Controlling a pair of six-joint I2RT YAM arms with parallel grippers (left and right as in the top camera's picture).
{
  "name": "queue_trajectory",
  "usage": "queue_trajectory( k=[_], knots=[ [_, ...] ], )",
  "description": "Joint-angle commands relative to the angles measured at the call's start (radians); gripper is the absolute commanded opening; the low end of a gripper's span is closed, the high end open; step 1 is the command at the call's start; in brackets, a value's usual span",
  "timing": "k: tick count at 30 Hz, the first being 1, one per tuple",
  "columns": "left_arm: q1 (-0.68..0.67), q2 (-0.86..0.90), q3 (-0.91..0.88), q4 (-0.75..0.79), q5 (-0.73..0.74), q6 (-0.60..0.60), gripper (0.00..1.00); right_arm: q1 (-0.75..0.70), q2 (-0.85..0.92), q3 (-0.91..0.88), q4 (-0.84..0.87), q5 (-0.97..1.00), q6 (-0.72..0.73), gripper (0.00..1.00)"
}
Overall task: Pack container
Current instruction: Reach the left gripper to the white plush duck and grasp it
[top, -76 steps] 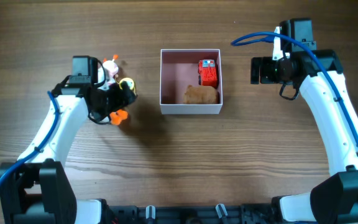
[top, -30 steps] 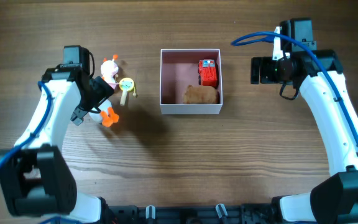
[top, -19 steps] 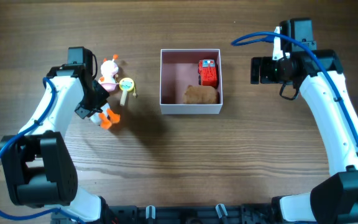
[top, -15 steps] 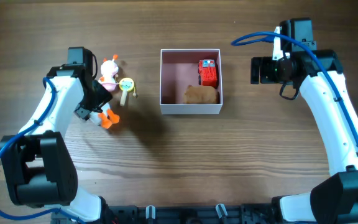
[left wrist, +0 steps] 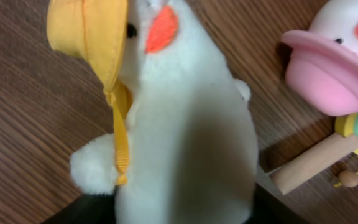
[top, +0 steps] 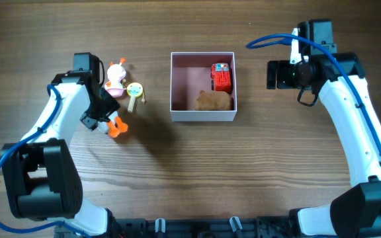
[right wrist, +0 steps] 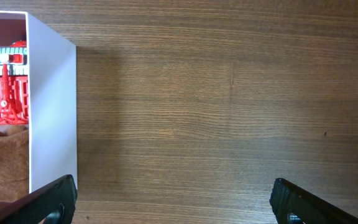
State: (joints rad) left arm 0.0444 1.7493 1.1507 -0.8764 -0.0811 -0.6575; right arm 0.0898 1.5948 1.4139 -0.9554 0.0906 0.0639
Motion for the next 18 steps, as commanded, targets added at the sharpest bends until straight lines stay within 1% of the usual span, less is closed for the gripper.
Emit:
queue_trajectory(
  k=[1, 4, 6, 8, 9, 10, 12, 13, 15, 18],
  knots=[
    [0.006, 0.006, -0.034, 0.0, 0.002, -0.001, 0.66, 0.0, -0.016, 0.018, 0.005, 0.014, 0.017, 0.99],
    [0.006, 0.006, -0.034, 0.0, 0.002, -0.001, 0.66, 0.0, -0.016, 0.018, 0.005, 0.014, 0.017, 1.0],
    [0.006, 0.006, -0.034, 0.0, 0.002, -0.001, 0.63, 0.0, -0.016, 0.018, 0.005, 0.014, 0.018, 0.99],
    [0.006, 0.006, -0.034, -0.001, 0.004, -0.001, 0.51, 0.0, -0.016, 0.018, 0.005, 0.014, 0.017, 1.0],
    [0.006, 0.006, -0.034, -0.003, 0.011, 0.003, 0.4, 0.0, -0.016, 0.018, 0.005, 0.014, 0.017, 1.0],
    [0.006, 0.006, -0.034, -0.002, 0.038, 0.034, 0.3, 0.0, -0.016, 0.018, 0.005, 0.014, 0.017, 0.99],
    [0.006, 0.006, -0.034, -0.003, 0.148, 0.126, 0.11, 0.0, -0.016, 0.018, 0.005, 0.014, 0.017, 0.99],
    [0.006, 0.006, -0.034, -0.006, 0.193, 0.156, 0.08, 0.0, -0.016, 0.018, 0.005, 0.014, 0.018, 1.0],
    [0.006, 0.006, -0.034, -0.011, 0.243, 0.18, 0.04, 0.0, -0.016, 0.018, 0.005, 0.014, 0.017, 1.0],
    [0.006, 0.005, -0.034, -0.01, 0.249, 0.167, 0.04, 0.0, -0.016, 0.018, 0.005, 0.014, 0.017, 0.99]
  ],
)
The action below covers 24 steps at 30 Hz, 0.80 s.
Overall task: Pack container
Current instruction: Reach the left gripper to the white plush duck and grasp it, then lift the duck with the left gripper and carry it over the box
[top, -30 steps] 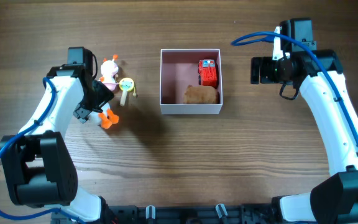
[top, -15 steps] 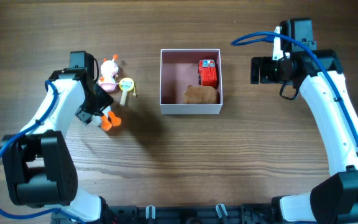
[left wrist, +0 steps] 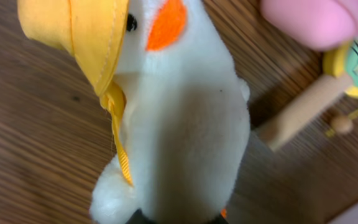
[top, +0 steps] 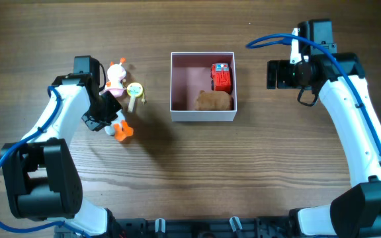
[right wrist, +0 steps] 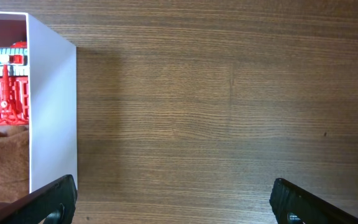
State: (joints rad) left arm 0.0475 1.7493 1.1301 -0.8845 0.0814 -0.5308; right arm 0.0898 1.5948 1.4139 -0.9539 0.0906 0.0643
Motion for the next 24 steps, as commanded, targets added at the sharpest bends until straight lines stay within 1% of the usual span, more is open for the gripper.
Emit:
queue_trajectory(
  k=[1, 4, 8, 11, 14, 20, 24],
  knots=[
    [0.003, 0.005, -0.013, -0.003, 0.087, 0.031, 0.04, 0.0, -0.016, 0.018, 0.003, 0.014, 0.017, 1.0],
    [0.003, -0.001, 0.004, -0.015, 0.09, 0.029, 0.04, 0.0, -0.016, 0.018, 0.003, 0.014, 0.016, 1.0],
    [0.003, -0.046, 0.064, -0.072, 0.094, 0.029, 0.04, 0.0, -0.016, 0.018, 0.003, 0.014, 0.017, 1.0],
    [-0.003, -0.121, 0.119, -0.12, 0.094, 0.029, 0.04, 0.0, -0.016, 0.018, 0.003, 0.014, 0.017, 0.99],
    [-0.026, -0.207, 0.15, -0.135, 0.094, 0.029, 0.04, 0.0, -0.016, 0.018, 0.003, 0.014, 0.017, 1.0],
    [-0.109, -0.385, 0.151, -0.134, 0.093, 0.029, 0.04, 0.0, -0.016, 0.018, 0.003, 0.014, 0.017, 1.0],
    [-0.138, -0.439, 0.151, -0.146, 0.093, 0.029, 0.04, 0.0, -0.016, 0.018, 0.003, 0.014, 0.017, 1.0]
  ],
)
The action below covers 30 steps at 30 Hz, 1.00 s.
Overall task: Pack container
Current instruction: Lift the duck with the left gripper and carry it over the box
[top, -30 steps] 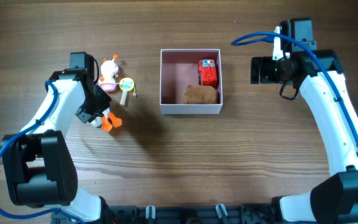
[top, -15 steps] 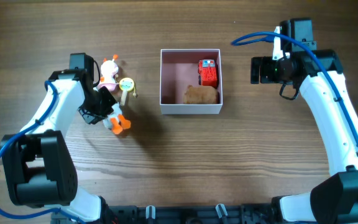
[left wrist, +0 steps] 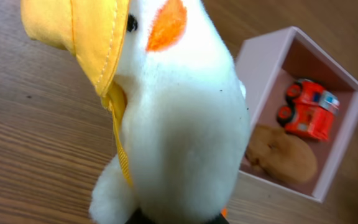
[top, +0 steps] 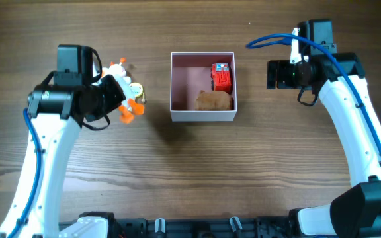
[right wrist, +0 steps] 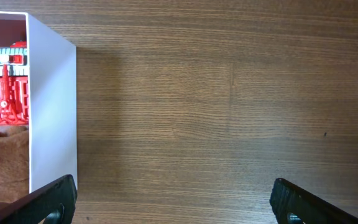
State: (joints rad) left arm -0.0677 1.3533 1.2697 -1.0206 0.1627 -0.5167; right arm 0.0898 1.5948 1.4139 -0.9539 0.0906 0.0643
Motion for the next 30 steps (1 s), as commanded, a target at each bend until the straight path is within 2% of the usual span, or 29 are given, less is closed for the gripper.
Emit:
queue_trajectory(
  k=[1, 30],
  knots=[
    [-0.026, -0.045, 0.011, -0.016, 0.012, 0.014, 0.04, 0.0, -0.016, 0.018, 0.003, 0.014, 0.016, 1.0],
    [-0.027, -0.045, 0.011, -0.073, 0.012, 0.016, 0.04, 0.0, -0.016, 0.018, 0.003, 0.014, 0.017, 0.99]
  ],
)
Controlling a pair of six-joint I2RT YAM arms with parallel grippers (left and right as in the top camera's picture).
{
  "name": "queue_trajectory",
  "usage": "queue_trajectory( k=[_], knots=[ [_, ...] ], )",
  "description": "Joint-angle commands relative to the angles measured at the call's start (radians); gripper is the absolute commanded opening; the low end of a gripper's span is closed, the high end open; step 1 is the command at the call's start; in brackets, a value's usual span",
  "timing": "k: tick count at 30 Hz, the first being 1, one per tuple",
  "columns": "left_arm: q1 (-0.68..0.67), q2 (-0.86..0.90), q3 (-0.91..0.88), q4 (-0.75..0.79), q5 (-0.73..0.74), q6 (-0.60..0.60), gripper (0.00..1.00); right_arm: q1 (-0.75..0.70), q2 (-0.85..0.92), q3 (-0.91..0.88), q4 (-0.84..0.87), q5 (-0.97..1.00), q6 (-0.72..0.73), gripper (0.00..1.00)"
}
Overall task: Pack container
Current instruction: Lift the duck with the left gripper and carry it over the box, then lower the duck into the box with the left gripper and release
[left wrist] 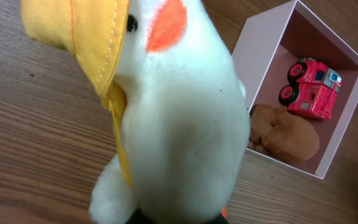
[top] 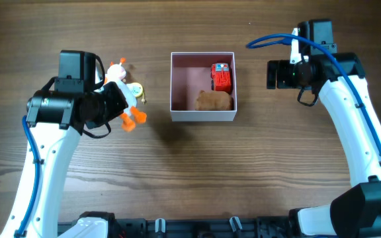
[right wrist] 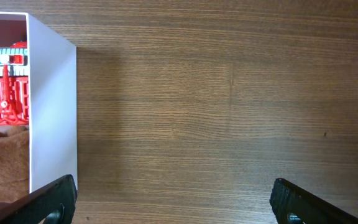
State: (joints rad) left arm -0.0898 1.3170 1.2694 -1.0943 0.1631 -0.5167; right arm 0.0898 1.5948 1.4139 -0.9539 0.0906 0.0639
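A white plush duck (left wrist: 179,118) with a yellow hat and orange beak hangs above the table, my left gripper (top: 114,106) shut on its body; its orange feet (top: 133,119) stick out in the overhead view. The pink box (top: 175,86) stands to the duck's right and holds a red toy truck (top: 221,77) and a brown plush (top: 215,100). The left wrist view shows the box (left wrist: 257,53) beyond the duck. My right gripper (right wrist: 174,202) is open over bare wood, just right of the box wall (right wrist: 51,112).
A pink-and-white toy figure (top: 116,71) and a wooden rattle with a yellow-green head (top: 136,90) lie on the table left of the box, partly under my left arm.
My left gripper with the duck has shifted a little toward the front and right; the duck's feet now sit lower in the overhead view. The right arm has not moved.
The duck lay on the table beside the pink toy and rattle with my left gripper round it. Then it was held slightly lifted. A second ago it hung clear of the table facing the box, and now it is a bit nearer the box.
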Motion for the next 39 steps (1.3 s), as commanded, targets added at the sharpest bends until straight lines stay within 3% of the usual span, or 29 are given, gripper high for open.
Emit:
queue_trajectory(
  k=[1, 8, 13, 17, 25, 33, 39],
  knots=[
    [-0.005, -0.009, 0.012, 0.0, 0.012, 0.016, 0.04, 0.0, -0.016, 0.018, 0.004, 0.014, 0.017, 1.0],
    [-0.008, -0.009, 0.012, -0.026, 0.012, 0.021, 0.04, 0.0, -0.016, 0.018, 0.004, 0.014, 0.017, 0.99],
    [-0.089, -0.008, 0.012, 0.026, 0.017, 0.149, 0.04, 0.0, -0.016, 0.018, 0.004, 0.014, 0.017, 1.0],
    [-0.249, 0.01, 0.012, 0.161, 0.004, 0.304, 0.04, 0.0, -0.016, 0.018, 0.004, 0.014, 0.017, 0.99],
    [-0.415, 0.124, 0.012, 0.395, -0.084, 0.3, 0.04, 0.0, -0.016, 0.018, 0.004, 0.014, 0.017, 1.0],
    [-0.423, 0.335, 0.012, 0.61, -0.109, 0.301, 0.04, 0.0, -0.016, 0.018, 0.004, 0.014, 0.017, 1.0],
    [-0.423, 0.445, 0.012, 0.643, -0.121, 0.301, 0.04, 0.0, -0.016, 0.018, 0.004, 0.014, 0.017, 1.0]
  ],
)
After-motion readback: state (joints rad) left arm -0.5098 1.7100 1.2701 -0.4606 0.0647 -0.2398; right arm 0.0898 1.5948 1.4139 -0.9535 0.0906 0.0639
